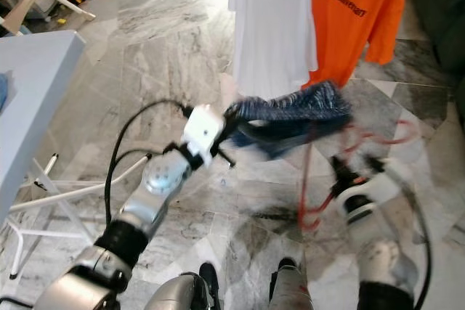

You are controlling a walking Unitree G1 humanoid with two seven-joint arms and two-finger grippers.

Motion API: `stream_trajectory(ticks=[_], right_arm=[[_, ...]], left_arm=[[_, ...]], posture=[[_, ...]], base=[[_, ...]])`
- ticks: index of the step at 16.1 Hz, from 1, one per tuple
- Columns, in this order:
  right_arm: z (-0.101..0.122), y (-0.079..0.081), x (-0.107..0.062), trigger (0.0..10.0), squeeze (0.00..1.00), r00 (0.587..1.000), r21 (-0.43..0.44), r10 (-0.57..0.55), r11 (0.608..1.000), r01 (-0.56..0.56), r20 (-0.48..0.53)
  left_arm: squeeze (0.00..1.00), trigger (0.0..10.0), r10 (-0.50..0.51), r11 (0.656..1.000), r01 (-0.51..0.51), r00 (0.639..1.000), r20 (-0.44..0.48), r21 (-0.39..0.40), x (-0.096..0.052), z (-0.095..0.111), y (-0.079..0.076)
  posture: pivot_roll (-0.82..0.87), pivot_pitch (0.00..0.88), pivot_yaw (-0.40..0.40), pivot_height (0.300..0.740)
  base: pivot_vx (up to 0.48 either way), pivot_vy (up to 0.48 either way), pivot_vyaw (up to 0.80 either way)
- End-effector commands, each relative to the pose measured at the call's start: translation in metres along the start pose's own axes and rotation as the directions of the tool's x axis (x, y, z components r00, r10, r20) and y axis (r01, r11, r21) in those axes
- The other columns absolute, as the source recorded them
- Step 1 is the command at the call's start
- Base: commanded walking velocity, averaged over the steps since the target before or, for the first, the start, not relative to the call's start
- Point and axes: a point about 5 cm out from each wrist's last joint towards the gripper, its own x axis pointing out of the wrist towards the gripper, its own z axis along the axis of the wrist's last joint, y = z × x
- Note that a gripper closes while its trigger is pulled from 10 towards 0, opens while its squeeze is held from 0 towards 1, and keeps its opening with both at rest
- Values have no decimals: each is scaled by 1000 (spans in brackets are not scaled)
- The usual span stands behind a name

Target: Hang hanger

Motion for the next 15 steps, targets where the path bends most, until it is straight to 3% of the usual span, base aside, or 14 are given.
stream_trajectory(ticks=[1, 3, 6, 8, 11, 12, 15], right_arm=[[4, 14, 2, 10000, 0, 999, 38, 37, 999, -39, 31], [16, 33, 6, 10000, 0, 991, 37, 87, 995, -92, 104], [44, 34, 13, 10000, 0, 966, 75, 14, 997, -35, 259], [57, 41, 17, 10000, 0, 946, 29, 14, 999, -24, 324], [65, 49, 21, 10000, 0, 932, 39, 17, 999, -33, 363], [65, 64, 27, 10000, 0, 936, 42, 73, 995, -92, 344], [58, 90, 28, 10000, 0, 940, 45, 174, 980, -195, 292]], left_arm=[[0, 10000, -42, 999, 39, 991, -126, -24, -17, -31, -9], [0, 10000, -77, 997, 72, 986, -151, -39, -24, -39, -17], [0, 10000, -174, 982, 162, 975, -138, -95, -28, -39, -32], [0, 10000, -244, 964, 228, 963, -112, -137, -25, -34, -44], [0, 10000, -315, 944, 299, 942, -115, -137, -24, -31, -52], [0, 10000, -357, 934, 344, 917, -177, -102, -25, -40, -60], [0, 10000, -354, 935, 348, 908, -225, -69, -20, -47, -68]], posture=[[-167, 267, 146, 740], [-176, 271, 143, 740], [-179, 274, 134, 740], [-180, 279, 124, 740], [-179, 279, 121, 740], [-179, 279, 121, 740], [-185, 283, 118, 740]], base=[[0, 0, 0], [0, 0, 0], [0, 0, 0], [0, 0, 0], [0, 0, 0], [0, 0, 0], [0, 0, 0]])
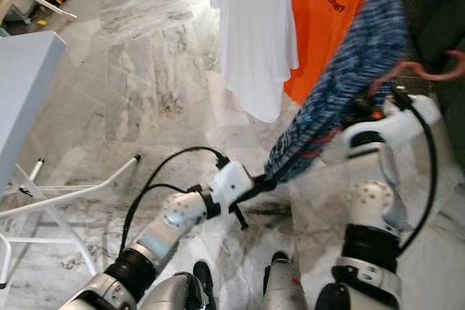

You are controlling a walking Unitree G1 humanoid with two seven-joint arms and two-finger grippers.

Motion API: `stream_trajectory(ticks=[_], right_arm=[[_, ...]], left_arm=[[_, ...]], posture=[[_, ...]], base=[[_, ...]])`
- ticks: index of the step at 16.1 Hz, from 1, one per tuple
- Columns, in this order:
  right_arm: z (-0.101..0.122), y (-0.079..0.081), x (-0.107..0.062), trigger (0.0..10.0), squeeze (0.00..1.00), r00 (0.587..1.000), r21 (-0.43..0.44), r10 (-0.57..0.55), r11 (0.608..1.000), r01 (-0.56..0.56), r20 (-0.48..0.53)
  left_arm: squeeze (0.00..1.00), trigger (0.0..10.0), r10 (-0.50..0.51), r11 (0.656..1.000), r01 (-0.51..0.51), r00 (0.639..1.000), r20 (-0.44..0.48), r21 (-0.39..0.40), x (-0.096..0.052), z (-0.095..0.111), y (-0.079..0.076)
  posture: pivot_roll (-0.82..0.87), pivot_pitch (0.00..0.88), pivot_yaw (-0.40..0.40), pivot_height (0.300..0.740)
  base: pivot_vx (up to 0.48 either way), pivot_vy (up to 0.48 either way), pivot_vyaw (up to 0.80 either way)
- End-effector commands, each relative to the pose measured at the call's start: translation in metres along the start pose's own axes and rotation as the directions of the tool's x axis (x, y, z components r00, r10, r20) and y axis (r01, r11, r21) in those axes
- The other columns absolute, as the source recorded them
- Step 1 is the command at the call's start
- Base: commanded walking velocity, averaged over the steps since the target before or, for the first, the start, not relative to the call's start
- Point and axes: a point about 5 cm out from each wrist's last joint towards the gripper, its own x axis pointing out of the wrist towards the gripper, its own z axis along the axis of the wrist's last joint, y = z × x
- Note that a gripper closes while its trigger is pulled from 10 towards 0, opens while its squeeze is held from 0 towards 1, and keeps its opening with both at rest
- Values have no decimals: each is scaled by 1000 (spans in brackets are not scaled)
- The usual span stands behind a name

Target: Hang hanger

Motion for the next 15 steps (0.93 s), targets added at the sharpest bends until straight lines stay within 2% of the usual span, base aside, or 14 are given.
stream_trajectory(ticks=[1, 3, 4, 5, 15], right_arm=[[3, 14, -2, 10000, 0, 998, 36, 59, 998, -59, 10], [0, 12, -5, 10000, 0, 999, 6, 53, 999, -54, 6], [-3, 5, -7, 10000, 0, 1000, -40, 26, 999, -25, 15], [-7, 3, -9, 10000, 0, 1000, -143, 22, 990, -20, 14], [-7, 3, -9, 10000, 0, 1000, -143, 22, 990, -20, 14]], left_arm=[[0, 10000, -13, 1000, 13, 999, -41, 9, -2, -9, -4], [0, 10000, -27, 1000, 27, 1000, -16, 10, 2, -1, -7], [0, 10000, -47, 999, 47, 999, 8, 8, 4, 5, -8], [0, 10000, -50, 999, 49, 998, 29, 8, 6, 10, -7], [0, 10000, -50, 999, 49, 998, 29, 8, 6, 10, -7]], posture=[[-185, 283, 118, 740], [-198, 284, 119, 740], [-198, 283, 117, 740], [-198, 283, 117, 740], [-198, 283, 117, 740]], base=[[0, 0, 0], [0, 0, 0], [0, 0, 0], [0, 0, 0], [0, 0, 0]])
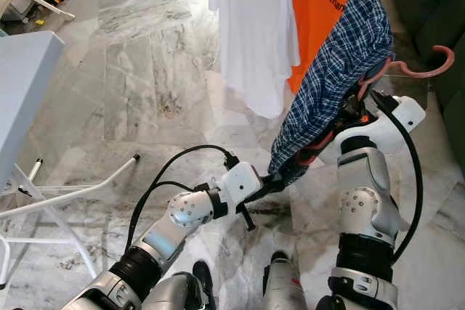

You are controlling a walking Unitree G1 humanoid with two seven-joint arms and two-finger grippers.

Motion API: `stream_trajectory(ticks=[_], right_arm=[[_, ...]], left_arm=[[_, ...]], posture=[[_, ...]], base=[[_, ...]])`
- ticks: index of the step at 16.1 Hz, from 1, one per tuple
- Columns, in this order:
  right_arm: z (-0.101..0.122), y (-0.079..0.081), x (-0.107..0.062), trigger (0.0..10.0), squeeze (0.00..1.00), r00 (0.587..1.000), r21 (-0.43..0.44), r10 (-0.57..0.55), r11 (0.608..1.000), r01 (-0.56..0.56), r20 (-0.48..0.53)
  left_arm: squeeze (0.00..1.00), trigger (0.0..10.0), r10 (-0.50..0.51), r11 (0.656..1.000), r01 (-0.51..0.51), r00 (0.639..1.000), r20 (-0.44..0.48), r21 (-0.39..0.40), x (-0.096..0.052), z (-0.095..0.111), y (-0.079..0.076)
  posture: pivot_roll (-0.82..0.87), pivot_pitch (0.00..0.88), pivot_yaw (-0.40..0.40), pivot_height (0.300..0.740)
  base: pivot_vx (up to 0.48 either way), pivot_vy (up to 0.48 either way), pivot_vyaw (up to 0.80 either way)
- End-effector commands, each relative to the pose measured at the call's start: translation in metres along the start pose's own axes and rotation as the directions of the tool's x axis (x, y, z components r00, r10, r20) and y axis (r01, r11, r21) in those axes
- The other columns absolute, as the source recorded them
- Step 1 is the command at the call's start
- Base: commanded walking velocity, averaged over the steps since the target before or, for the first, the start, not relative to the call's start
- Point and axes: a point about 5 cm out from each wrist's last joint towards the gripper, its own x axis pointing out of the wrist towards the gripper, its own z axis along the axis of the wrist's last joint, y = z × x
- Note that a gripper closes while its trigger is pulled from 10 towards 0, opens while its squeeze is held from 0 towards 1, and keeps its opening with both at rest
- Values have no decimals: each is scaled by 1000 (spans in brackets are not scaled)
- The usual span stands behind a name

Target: Hang hanger

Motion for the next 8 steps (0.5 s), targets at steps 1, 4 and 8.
stream_trajectory(ticks=[1, 4, 8], right_arm=[[-1, 4, -1, 10000, 0, 1000, -10, 18, 1000, -18, 5], [-1, 4, -1, 10000, 0, 1000, -10, 18, 1000, -18, 5], [-33, 0, -12, 10000, 0, 996, -500, 42, 863, -77, -80]], left_arm=[[0, 10000, -11, 1000, 11, 1000, -17, -7, -2, -4, -2], [0, 10000, -11, 1000, 11, 1000, -17, -7, -2, -4, -2], [1000, 10000, 47, 994, -42, 998, 47, -104, 6, 16, 16]], posture=[[-198, 283, 117, 740], [-198, 283, 117, 740], [-199, 274, 109, 740]], base=[[0, 0, 0], [0, 0, 0], [0, 0, 0]])
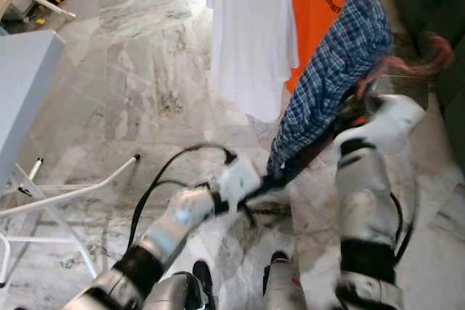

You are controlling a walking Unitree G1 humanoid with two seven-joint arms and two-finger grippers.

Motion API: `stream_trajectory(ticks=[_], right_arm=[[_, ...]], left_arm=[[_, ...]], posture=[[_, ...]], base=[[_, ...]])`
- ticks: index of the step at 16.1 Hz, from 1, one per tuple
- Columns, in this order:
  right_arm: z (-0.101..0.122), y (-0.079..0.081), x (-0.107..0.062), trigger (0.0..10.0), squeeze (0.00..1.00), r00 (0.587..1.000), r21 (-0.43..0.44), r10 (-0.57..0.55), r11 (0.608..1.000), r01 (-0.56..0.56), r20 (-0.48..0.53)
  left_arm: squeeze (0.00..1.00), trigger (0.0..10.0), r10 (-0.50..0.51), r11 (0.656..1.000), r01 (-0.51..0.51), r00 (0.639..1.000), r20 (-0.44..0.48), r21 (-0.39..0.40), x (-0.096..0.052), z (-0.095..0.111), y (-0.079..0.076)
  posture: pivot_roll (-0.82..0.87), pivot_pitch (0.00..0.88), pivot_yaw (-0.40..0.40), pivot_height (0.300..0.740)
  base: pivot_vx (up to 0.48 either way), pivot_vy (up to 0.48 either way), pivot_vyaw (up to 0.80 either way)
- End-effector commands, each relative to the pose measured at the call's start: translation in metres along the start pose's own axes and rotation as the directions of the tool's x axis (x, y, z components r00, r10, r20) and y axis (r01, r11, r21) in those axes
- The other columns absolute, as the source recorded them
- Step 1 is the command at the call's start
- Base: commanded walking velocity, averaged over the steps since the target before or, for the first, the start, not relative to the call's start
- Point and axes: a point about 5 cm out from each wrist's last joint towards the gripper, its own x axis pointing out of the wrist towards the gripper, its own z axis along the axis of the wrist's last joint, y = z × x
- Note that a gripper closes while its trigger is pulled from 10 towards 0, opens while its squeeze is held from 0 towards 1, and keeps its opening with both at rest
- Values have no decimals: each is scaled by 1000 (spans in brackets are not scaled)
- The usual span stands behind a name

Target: Hang hanger

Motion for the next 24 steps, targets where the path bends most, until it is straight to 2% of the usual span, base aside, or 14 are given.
stream_trajectory(ticks=[1, 2, 4, 6, 11, 13, 15, 17, 18, 20, 22, 24], right_arm=[[-17, 13, -6, 10000, 0, 998, -111, 50, 992, -54, -42], [-19, 18, -8, 10000, 0, 997, -118, 64, 991, -69, -50], [-20, 19, -7, 10000, 0, 998, -143, 54, 988, -60, -43], [-20, 19, -5, 10000, 0, 999, -235, 39, 971, -38, -2], [-10, 12, 0, 10000, 0, 998, -266, 19, 964, -4, 55], [-3, 13, 0, 10000, 0, 994, -300, 71, 953, -43, 83], [-2, 12, -10, 10000, 0, 982, -349, 171, 928, -132, 81], [-6, 8, -19, 10000, 0, 974, -345, 226, 917, -200, 35], [-9, 2, -28, 10000, 0, 966, -352, 260, 904, -242, 3], [-17, -7, -45, 10000, 0, 941, -326, 330, 884, -336, -77], [-23, -9, -59, 10000, 0, 901, -278, 407, 857, -433, -150], [-31, -11, -74, 10000, 0, 844, -247, 486, 809, -533, -228]], left_arm=[[1000, 10000, 40, 999, -40, 999, 1, -30, -2, 0, 7], [1000, 10000, 62, 997, -62, 998, -4, -42, -5, -2, 13], [1000, 10000, 44, 997, -44, 999, 6, -58, -6, 0, 13], [1000, 10000, -40, 997, 41, 999, 15, -65, -6, 2, 4], [1000, 10000, -121, 990, 118, 991, -49, -72, -16, -18, -12], [1000, 10000, -32, 999, 31, 999, -11, -44, -18, -9, 2], [1000, 10000, 116, 993, -116, 992, 49, 5, -26, 6, 33], [1000, 10000, 183, 982, -187, 979, 87, 37, -34, 17, 52], [1000, 10000, 205, 974, -213, 973, 103, 71, -40, 23, 63], [1000, 10000, 205, 961, -223, 971, 121, 163, -50, 30, 74], [1000, 10000, 196, 950, -219, 973, 122, 221, -56, 33, 79], [1000, 10000, 172, 934, -198, 979, 112, 296, -62, 33, 84]], posture=[[-199, 274, 108, 740], [-200, 274, 102, 740], [-199, 274, 101, 740], [-197, 272, 101, 740], [-199, 274, 104, 740], [-200, 271, 105, 740], [-193, 256, 109, 740], [-193, 251, 112, 740], [-194, 250, 113, 740], [-196, 253, 115, 740], [-197, 258, 119, 740], [-196, 261, 124, 740]], base=[[0, 0, 0], [0, 0, 0], [0, 0, 0], [0, 0, 0], [0, 0, 0], [0, 0, 0], [0, 0, 0], [0, 0, 0], [0, 0, 0], [0, 0, 0], [0, 0, 0], [0, 0, 0]])
